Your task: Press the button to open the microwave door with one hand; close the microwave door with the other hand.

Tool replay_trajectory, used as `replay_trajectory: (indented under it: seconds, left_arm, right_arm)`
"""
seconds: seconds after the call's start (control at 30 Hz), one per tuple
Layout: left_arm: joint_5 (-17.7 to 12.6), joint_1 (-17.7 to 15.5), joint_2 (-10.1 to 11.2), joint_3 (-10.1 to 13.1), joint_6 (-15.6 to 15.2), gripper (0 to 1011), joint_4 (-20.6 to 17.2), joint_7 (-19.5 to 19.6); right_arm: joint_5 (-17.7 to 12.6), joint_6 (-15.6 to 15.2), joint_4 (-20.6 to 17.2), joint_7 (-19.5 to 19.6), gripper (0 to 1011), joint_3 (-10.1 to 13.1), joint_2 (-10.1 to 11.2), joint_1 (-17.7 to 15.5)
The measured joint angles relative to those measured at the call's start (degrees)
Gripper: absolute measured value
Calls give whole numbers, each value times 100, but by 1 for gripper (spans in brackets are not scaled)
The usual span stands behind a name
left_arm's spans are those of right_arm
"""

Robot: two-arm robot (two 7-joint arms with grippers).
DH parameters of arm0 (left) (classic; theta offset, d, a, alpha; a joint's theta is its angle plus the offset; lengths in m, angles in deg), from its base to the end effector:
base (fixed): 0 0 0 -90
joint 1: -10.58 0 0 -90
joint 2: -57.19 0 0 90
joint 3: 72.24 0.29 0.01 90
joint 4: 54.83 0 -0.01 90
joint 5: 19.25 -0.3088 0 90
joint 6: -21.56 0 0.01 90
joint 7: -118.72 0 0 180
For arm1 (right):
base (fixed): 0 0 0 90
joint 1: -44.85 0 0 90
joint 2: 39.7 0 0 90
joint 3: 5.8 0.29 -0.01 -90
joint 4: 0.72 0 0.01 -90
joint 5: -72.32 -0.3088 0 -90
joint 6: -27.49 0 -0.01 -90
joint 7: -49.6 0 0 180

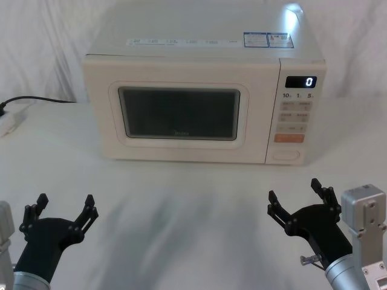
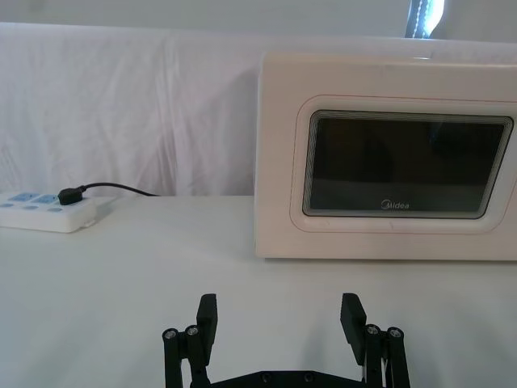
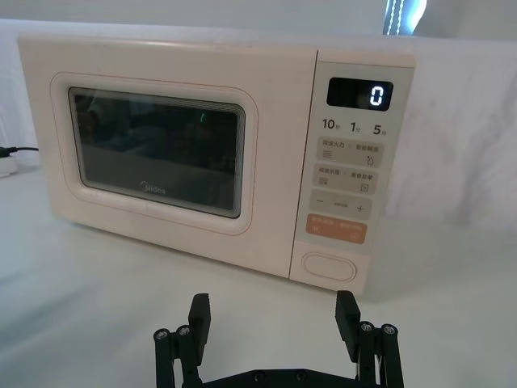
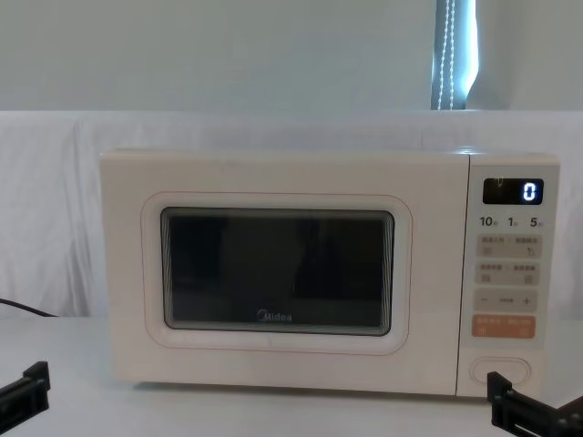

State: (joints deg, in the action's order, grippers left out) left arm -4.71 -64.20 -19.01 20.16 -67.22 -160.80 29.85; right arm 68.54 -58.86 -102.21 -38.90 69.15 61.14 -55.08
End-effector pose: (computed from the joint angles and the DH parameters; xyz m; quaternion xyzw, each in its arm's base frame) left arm 0.2529 0.0376 -0.2852 -0.0177 0.0062 0.6617 0.7495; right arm 0.2658 0.0383 -0.2976 -0.0014 -0.0412 -0.6057 0.7946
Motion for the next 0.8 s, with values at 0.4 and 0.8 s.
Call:
replay_trajectory:
  seconds: [0.4, 0.8]
  left_arm:
    - [0, 0, 1, 2, 0, 1001, 0, 0]
    - [0, 0, 1, 2, -3, 1001, 2, 0]
  right_arm:
    - [0, 0, 0, 0, 1002, 0, 0, 1]
    - [0, -1, 0, 0, 1002, 0, 0, 0]
